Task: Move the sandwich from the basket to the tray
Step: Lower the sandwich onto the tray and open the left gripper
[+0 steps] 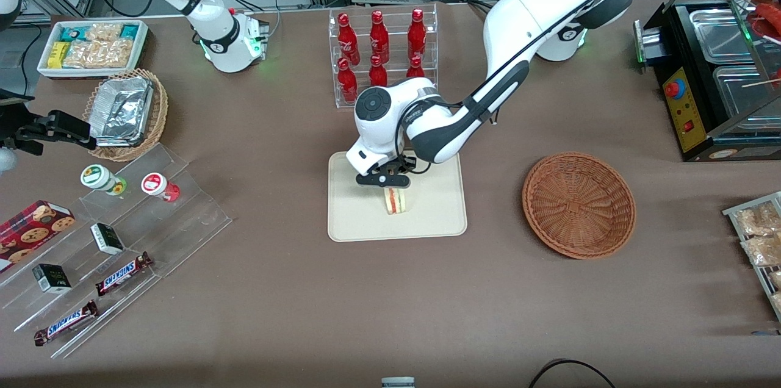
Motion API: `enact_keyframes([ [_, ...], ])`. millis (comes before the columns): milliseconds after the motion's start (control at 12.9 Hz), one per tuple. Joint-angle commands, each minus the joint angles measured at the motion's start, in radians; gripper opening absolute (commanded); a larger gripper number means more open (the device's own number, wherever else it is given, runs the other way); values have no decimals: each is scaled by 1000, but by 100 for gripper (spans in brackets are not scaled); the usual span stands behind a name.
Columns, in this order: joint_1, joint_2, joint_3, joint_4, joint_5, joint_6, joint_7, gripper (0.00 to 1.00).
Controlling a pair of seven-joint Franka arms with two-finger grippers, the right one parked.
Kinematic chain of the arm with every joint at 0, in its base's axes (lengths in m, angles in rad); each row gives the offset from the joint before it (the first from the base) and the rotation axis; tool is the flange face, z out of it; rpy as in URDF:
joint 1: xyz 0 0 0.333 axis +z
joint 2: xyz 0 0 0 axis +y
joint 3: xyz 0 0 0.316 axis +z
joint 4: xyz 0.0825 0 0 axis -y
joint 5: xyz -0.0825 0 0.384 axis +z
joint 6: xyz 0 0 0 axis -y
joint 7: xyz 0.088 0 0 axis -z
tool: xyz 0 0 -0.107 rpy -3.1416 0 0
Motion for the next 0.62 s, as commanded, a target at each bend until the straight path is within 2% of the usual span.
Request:
enact_keyframes([
  [0,-23,12,8,36,28,0,-23,100],
  [310,-9,-19,7,39,19,-21,-24,100],
  [542,33,-134,5,39,-18,-125,-97,100],
])
